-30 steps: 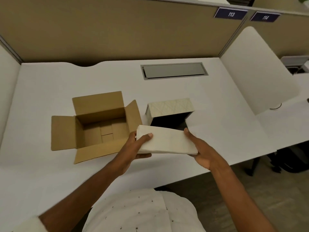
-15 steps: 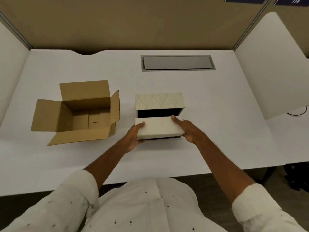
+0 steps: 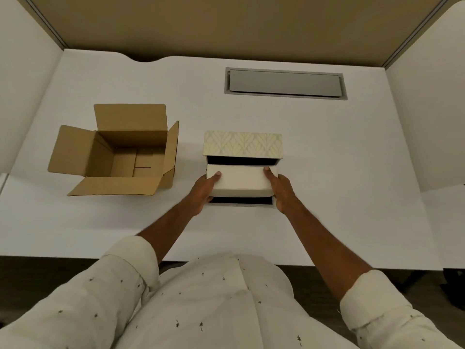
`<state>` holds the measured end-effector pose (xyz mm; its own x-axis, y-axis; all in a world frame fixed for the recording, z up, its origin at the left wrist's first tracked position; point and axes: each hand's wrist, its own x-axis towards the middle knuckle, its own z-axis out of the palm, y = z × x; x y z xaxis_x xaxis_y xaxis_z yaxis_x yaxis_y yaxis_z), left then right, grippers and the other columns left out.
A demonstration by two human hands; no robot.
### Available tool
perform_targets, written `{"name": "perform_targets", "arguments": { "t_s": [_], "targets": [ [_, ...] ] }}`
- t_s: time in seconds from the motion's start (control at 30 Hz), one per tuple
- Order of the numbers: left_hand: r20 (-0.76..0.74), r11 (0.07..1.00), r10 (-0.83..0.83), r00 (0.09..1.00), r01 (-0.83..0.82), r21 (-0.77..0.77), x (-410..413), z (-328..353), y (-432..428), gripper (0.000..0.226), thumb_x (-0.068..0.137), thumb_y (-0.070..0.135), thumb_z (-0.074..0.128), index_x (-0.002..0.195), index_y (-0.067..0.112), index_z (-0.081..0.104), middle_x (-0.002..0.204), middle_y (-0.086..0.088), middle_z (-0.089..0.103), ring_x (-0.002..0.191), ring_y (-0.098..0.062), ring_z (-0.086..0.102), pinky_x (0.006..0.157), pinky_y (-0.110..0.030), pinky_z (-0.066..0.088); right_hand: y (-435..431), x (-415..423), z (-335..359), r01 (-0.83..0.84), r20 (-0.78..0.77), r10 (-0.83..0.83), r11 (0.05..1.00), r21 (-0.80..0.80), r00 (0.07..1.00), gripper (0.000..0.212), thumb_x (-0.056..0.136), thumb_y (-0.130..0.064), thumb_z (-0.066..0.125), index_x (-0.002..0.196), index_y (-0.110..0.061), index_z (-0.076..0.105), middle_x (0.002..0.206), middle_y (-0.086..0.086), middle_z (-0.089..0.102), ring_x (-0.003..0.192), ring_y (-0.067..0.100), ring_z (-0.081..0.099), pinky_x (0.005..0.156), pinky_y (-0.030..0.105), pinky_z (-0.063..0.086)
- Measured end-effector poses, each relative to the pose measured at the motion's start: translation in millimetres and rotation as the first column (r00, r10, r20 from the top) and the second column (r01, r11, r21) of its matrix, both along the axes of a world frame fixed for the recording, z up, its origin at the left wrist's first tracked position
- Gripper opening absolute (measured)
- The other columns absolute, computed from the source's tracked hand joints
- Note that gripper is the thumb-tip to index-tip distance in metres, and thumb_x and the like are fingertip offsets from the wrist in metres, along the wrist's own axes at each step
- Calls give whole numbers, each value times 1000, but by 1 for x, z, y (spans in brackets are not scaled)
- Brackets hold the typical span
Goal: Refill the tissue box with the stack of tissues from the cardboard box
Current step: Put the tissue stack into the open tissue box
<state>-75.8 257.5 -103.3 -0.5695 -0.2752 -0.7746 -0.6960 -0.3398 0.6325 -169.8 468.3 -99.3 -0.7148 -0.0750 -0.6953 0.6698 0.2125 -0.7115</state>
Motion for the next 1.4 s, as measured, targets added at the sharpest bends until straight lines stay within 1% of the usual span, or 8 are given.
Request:
{"name": "perform_targets", "arguments": {
  "t_s": [0.17,0.33,0.5,0.67,0.93,1.13,1.27,1.4],
  "targets": [
    [20,994,-32,999,34,-101,-4,-1,-7,52,94,44,66,134,12,55,121,-7,61,96,-18,57,87,-34,47,3,-1,-5,-31,3,30,1000,5,1000,85,92,-56,63,154,-7,32,151,6,44,133,22,43,111,35,37],
    [-15,986,-5,1000,3,-169,-3,-9,-4,38,97,41,63,124,16,59,122,-7,63,93,-14,59,82,-28,50,6,6,-10,-49,-47,51,998,41,998,56,96,-51,60,137,-14,52,137,2,58,114,19,54,94,31,43],
    [39,972,-27,999,36,-234,-5,-9,1,58,103,50,43,147,13,45,135,-5,52,118,-24,48,101,-37,42,1,21,-15,-50,-86,61,991,124,994,67,101,-56,47,154,-18,34,155,7,40,137,26,44,106,34,37],
    [35,968,-58,998,64,-244,-4,-9,10,59,106,48,36,158,19,28,158,-9,38,140,-30,40,116,-45,37,1,22,-19,-49,-81,59,992,119,995,68,102,-56,44,157,-19,28,160,6,33,142,24,37,100,28,30],
    [5,960,-69,998,68,-270,2,-12,11,55,107,45,35,155,18,33,153,-8,43,117,-17,41,99,-34,36,3,20,-18,-72,-85,81,992,108,993,66,102,-56,44,155,-19,31,158,7,34,132,19,39,99,30,31],
    [9,960,-74,997,74,-269,4,-9,13,55,107,46,35,154,18,33,152,-10,44,117,-19,42,98,-35,37,2,20,-14,-91,-86,102,988,123,991,68,102,-57,42,157,-18,28,160,8,31,142,25,35,98,30,29],
    [10,958,-92,996,91,-270,6,-8,12,58,107,47,35,156,17,31,154,-10,42,129,-26,44,106,-39,38,3,19,-13,-111,-92,123,985,132,988,67,101,-57,44,155,-18,31,157,8,35,133,22,40,99,31,33],
    [-7,954,-105,994,99,-284,10,-6,13,57,107,47,34,156,17,31,151,-11,43,123,-23,45,98,-34,38,6,14,-11,-123,-71,131,986,108,989,65,100,-56,48,151,-17,37,152,8,41,119,18,44,96,34,40]
  ]
}}
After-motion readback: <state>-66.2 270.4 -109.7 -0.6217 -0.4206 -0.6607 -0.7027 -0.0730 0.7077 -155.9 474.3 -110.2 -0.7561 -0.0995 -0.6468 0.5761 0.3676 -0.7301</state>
